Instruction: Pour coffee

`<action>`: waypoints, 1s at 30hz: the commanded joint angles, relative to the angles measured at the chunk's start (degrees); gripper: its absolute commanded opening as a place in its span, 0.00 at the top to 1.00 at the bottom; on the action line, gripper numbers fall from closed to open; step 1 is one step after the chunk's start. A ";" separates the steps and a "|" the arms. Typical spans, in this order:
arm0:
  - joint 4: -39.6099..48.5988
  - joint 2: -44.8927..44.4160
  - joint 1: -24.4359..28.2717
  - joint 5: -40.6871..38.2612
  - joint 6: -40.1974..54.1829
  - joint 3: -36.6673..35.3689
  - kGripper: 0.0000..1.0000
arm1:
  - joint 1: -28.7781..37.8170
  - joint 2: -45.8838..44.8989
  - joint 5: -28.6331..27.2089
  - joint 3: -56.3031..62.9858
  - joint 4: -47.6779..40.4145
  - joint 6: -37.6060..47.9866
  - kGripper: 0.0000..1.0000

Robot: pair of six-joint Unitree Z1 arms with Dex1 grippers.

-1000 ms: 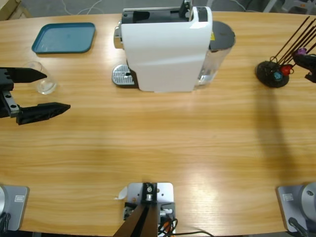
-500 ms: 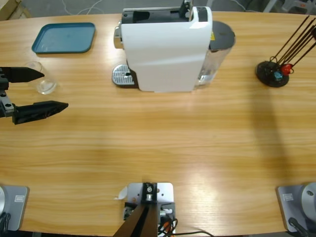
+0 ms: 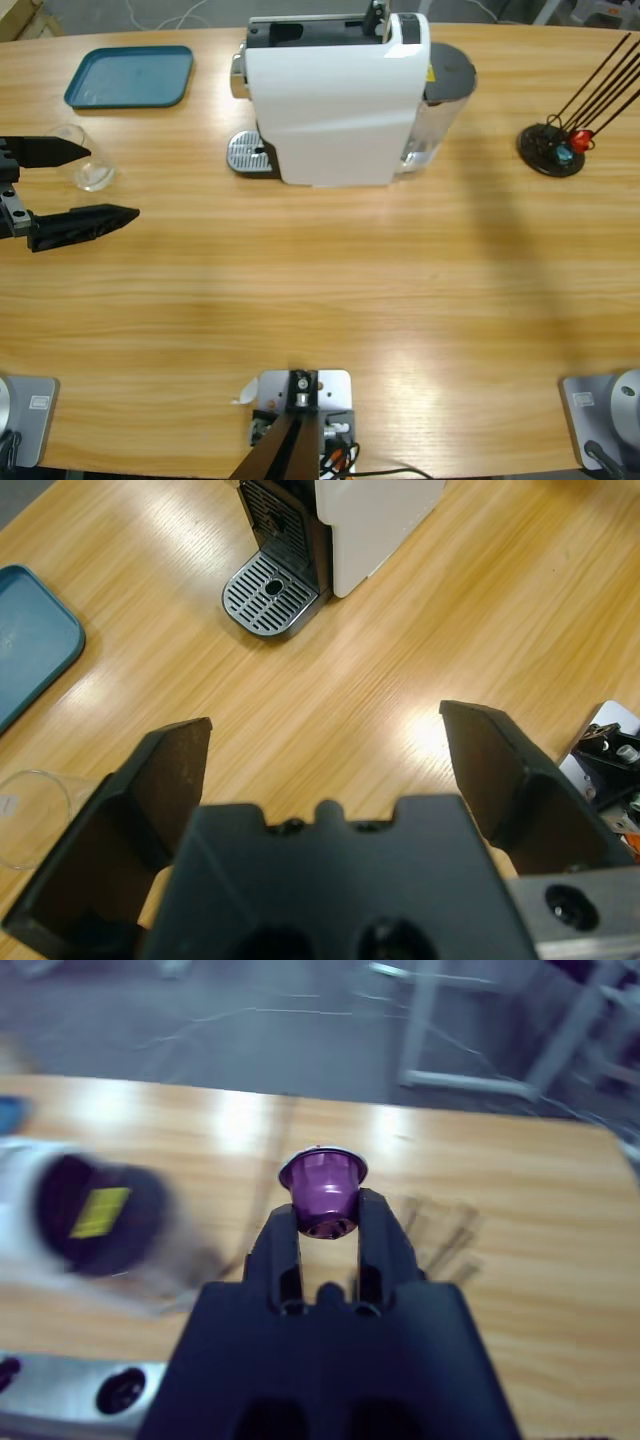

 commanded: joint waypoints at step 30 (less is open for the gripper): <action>6.91 -8.85 1.46 0.59 1.25 1.83 0.01 | 25.31 41.45 23.77 -31.59 3.03 -24.34 1.00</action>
